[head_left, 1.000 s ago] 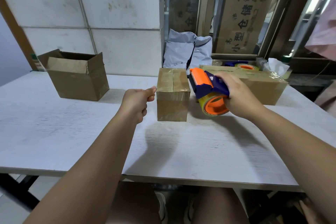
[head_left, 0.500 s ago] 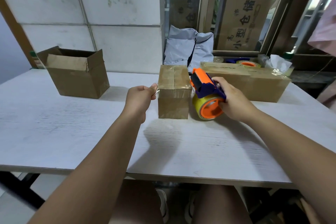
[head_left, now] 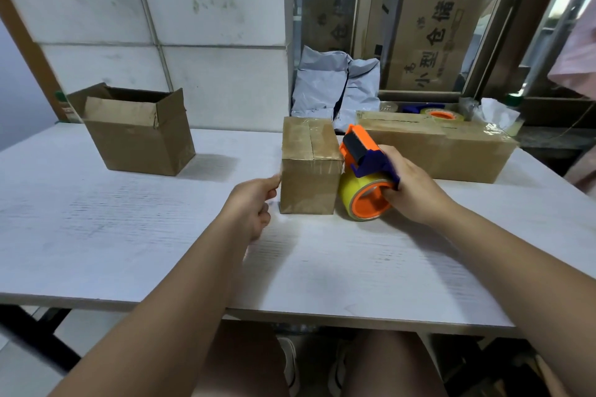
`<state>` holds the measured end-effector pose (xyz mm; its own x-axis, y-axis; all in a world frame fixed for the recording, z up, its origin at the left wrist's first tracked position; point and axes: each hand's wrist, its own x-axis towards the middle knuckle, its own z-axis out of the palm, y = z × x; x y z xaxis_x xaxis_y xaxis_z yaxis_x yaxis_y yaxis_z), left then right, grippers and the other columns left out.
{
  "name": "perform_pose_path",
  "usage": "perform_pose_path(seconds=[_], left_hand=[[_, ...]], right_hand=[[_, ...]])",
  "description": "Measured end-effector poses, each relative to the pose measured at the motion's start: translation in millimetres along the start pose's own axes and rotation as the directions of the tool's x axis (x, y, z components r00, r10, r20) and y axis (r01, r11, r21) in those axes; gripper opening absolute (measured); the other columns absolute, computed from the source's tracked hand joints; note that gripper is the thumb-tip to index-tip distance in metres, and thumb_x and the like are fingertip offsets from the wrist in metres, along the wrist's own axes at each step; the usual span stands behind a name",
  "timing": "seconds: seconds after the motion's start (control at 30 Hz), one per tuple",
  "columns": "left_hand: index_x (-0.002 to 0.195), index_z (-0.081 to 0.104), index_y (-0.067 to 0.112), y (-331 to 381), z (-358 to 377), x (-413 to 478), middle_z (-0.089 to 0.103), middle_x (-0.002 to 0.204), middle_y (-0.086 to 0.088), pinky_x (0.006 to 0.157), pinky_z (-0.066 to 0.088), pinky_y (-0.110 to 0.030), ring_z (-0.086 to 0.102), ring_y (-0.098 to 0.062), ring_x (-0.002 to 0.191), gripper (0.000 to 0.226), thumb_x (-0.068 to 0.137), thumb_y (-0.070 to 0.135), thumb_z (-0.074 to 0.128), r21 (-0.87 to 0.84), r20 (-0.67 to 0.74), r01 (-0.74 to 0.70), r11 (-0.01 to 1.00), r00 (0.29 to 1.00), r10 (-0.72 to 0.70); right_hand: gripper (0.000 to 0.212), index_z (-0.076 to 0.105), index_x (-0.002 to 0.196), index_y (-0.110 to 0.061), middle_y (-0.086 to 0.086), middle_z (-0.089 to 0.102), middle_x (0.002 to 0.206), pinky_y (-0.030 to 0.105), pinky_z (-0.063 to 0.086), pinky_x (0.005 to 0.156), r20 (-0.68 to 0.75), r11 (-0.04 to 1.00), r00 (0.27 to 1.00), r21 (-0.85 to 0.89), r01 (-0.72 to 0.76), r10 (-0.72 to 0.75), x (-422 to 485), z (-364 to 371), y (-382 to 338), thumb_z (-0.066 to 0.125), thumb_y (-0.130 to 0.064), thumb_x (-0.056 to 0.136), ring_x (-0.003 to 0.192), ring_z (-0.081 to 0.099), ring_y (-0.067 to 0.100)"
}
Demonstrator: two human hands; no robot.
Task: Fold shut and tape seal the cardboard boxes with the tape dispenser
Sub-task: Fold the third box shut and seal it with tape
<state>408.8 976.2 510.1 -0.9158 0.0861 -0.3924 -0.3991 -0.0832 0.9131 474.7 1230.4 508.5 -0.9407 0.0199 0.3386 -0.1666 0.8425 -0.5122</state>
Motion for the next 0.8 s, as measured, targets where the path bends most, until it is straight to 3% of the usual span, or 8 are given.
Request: perform_pose_path(seconds=[0.1, 0.2, 0.27, 0.37, 0.43, 0.53, 0.67, 0.8], left_hand=[[0.082, 0.056, 0.013, -3.6, -1.4, -1.5, 0.051, 0.074, 0.001, 0.043, 0.028, -0.02, 0.029, -0.01, 0.046, 0.016, 0.091, 0.024, 0.062, -0.11, -0.074, -0.139, 0.984, 0.988, 0.132], [0.097, 0.054, 0.014, 3.1, 0.1, -15.0, 0.063, 0.091, -0.005, 0.069, 0.049, -0.022, 0.057, -0.012, 0.069, 0.007, 0.098, 0.019, 0.05, -0.083, -0.135, -0.425, 0.901, 0.901, 0.413], [0.101, 0.053, 0.018, 2.8, 2.8, -28.1, 0.068, 0.101, -0.005, 0.085, 0.051, -0.025, 0.066, -0.014, 0.09, 0.012, 0.101, 0.021, 0.042, -0.036, -0.087, -0.526, 0.85, 0.848, 0.522], [0.106, 0.054, 0.032, -10.5, 5.7, -35.5, 0.065, 0.116, 0.002, 0.096, 0.046, -0.029, 0.061, -0.009, 0.109, 0.016, 0.101, 0.036, 0.039, 0.04, 0.027, -0.614, 0.789, 0.79, 0.613], [0.115, 0.05, 0.04, -20.1, 7.3, -37.2, 0.057, 0.128, 0.013, 0.1, 0.041, -0.024, 0.053, -0.003, 0.119, 0.02, 0.097, 0.045, 0.043, 0.06, 0.081, -0.632, 0.773, 0.775, 0.627], [0.139, 0.036, 0.031, -29.1, 10.2, -41.5, 0.046, 0.13, 0.025, 0.098, 0.037, -0.013, 0.045, 0.014, 0.117, 0.045, 0.096, 0.028, 0.052, 0.074, 0.183, -0.633, 0.771, 0.769, 0.613], [0.15, 0.021, 0.028, -35.9, 13.5, -40.5, 0.04, 0.146, 0.014, 0.112, 0.034, -0.034, 0.038, -0.001, 0.133, 0.079, 0.081, 0.033, 0.059, 0.154, 0.189, -0.617, 0.772, 0.785, 0.59], [0.143, 0.036, 0.03, -30.9, 13.1, -39.4, 0.046, 0.14, 0.015, 0.103, 0.037, -0.027, 0.041, -0.009, 0.132, 0.058, 0.09, 0.026, 0.058, 0.309, 0.187, -0.578, 0.755, 0.816, 0.548]], right_hand=[[0.071, 0.035, 0.135, -0.03, 0.004, 0.054, 0.121, 0.034, 0.042, 0.083, -0.009, 1.0, 1.0, -0.006, 0.0, -0.001, -0.8, 0.5, -1.4, 0.055, 0.004, 0.076, 0.105, 0.051, 0.022], [0.07, 0.035, 0.136, -0.03, 0.003, 0.055, 0.122, 0.029, 0.038, 0.079, -0.008, 1.0, 1.0, 0.003, -0.003, 0.003, 0.6, 2.0, -3.7, 0.057, 0.003, 0.079, 0.103, 0.051, 0.02], [0.069, 0.035, 0.136, -0.029, 0.002, 0.055, 0.122, 0.028, 0.037, 0.079, -0.007, 1.0, 1.0, 0.009, -0.013, 0.013, 0.4, 1.5, -6.4, 0.057, 0.003, 0.079, 0.102, 0.051, 0.02], [0.069, 0.036, 0.135, -0.031, 0.001, 0.056, 0.12, 0.027, 0.036, 0.078, -0.008, 0.999, 1.0, 0.029, -0.027, 0.028, -2.0, 2.4, -8.6, 0.056, 0.005, 0.079, 0.1, 0.052, 0.02], [0.069, 0.036, 0.135, -0.031, 0.0, 0.057, 0.121, 0.026, 0.035, 0.077, -0.006, 0.998, 0.999, 0.039, -0.039, 0.039, -4.0, 2.4, -10.1, 0.056, 0.004, 0.08, 0.098, 0.05, 0.018], [0.068, 0.034, 0.136, -0.03, 0.001, 0.056, 0.124, 0.026, 0.035, 0.078, 0.006, 0.998, 0.999, 0.039, -0.04, 0.04, -5.0, 1.7, -13.3, 0.057, 0.003, 0.081, 0.099, 0.05, 0.018], [0.067, 0.034, 0.137, -0.03, 0.002, 0.056, 0.124, 0.027, 0.036, 0.078, 0.022, 0.998, 0.999, 0.032, -0.049, 0.049, -5.2, -0.2, -17.6, 0.057, 0.003, 0.083, 0.099, 0.05, 0.019], [0.067, 0.034, 0.137, -0.03, 0.002, 0.056, 0.125, 0.026, 0.036, 0.079, 0.024, 0.997, 0.998, 0.035, -0.061, 0.061, -7.0, -0.7, -20.8, 0.056, 0.003, 0.083, 0.1, 0.049, 0.018]])
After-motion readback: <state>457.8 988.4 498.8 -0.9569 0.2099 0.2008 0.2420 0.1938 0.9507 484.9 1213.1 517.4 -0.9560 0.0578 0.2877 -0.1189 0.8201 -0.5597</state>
